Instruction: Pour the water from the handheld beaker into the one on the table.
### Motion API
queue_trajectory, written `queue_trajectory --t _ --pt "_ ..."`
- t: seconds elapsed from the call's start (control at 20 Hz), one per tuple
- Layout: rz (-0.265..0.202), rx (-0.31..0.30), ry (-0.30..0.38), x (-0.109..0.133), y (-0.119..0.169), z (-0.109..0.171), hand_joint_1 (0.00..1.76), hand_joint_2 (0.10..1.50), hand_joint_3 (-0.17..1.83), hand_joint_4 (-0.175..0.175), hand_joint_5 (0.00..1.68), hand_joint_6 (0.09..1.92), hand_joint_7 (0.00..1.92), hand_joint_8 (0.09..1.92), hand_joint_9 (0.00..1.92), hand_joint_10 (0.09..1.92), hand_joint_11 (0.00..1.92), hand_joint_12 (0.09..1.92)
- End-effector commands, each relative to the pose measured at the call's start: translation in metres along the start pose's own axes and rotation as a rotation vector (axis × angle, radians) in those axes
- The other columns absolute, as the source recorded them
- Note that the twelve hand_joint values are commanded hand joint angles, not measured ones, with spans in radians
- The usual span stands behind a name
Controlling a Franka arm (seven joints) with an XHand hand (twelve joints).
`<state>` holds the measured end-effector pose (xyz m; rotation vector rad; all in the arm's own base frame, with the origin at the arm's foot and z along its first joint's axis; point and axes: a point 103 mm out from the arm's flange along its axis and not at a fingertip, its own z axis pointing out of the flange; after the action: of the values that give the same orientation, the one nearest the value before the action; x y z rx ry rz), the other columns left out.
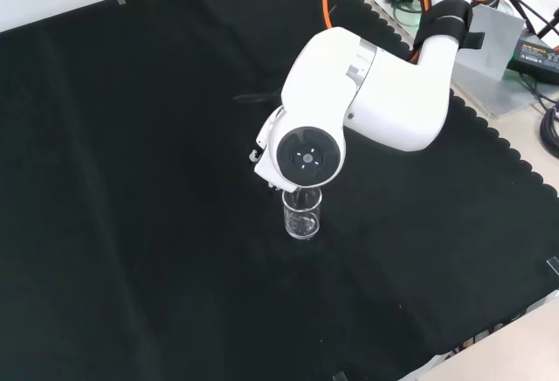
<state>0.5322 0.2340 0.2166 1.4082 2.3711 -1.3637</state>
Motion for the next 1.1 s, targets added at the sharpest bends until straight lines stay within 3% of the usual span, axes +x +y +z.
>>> queue_trajectory --t 0.05,1.1 --pt "0.004 0.014 -0.007 0.0004 -0.0016 0.0032 1.30 1.07 -0.17 -0.175 1.24 0.60 1.30 0.56 1.45 0.73 1.05 0.91" --pt "0.007 0.015 -0.005 -0.0024 -0.0025 0.0019 1.30 1.07 -0.17 -0.175 1.24 0.60 1.30 0.56 1.45 0.73 1.05 0.91"
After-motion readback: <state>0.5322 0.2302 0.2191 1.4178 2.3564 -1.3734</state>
